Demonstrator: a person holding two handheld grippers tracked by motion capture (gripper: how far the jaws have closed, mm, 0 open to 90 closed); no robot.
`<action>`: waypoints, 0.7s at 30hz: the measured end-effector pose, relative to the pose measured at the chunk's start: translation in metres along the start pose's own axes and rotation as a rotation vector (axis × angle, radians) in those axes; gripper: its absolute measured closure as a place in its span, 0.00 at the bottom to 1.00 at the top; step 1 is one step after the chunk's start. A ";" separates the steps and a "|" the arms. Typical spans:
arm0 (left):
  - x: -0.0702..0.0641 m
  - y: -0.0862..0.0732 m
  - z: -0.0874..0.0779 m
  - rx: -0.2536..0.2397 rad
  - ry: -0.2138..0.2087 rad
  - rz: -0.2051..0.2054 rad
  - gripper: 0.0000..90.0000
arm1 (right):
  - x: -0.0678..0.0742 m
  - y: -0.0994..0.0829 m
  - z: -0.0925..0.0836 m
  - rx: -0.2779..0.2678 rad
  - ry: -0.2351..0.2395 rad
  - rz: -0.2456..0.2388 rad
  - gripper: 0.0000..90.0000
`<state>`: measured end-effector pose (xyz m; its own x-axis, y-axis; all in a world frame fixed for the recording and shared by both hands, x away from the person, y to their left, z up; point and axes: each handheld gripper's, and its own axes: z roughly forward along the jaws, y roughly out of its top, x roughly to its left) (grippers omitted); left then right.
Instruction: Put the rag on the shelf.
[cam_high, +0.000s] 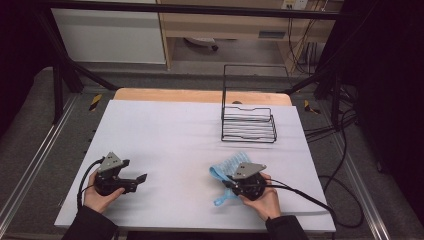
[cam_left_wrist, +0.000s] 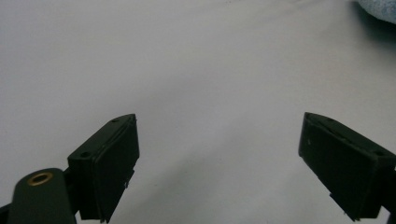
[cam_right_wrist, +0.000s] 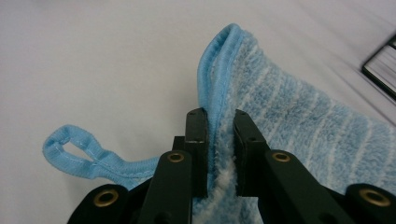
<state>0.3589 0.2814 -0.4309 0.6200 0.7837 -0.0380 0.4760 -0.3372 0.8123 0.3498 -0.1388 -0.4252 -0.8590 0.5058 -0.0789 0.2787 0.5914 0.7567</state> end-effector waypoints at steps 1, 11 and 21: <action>0.000 0.000 0.000 -0.001 0.000 -0.001 0.14 | 0.000 0.000 0.000 0.000 0.000 0.000 0.88; 0.000 0.000 0.000 0.001 -0.001 -0.005 0.13 | 0.026 0.021 0.026 -0.011 0.136 -0.072 0.87; -0.001 0.001 0.001 0.014 -0.009 -0.011 0.11 | 0.033 0.015 0.039 0.036 0.187 -0.048 0.79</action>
<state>0.3589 0.2795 -0.4302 0.6205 0.7825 -0.0521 0.4915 -0.3362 0.8034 0.3422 -0.0885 -0.4421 -0.9355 0.3532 0.0102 0.2479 0.6355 0.7312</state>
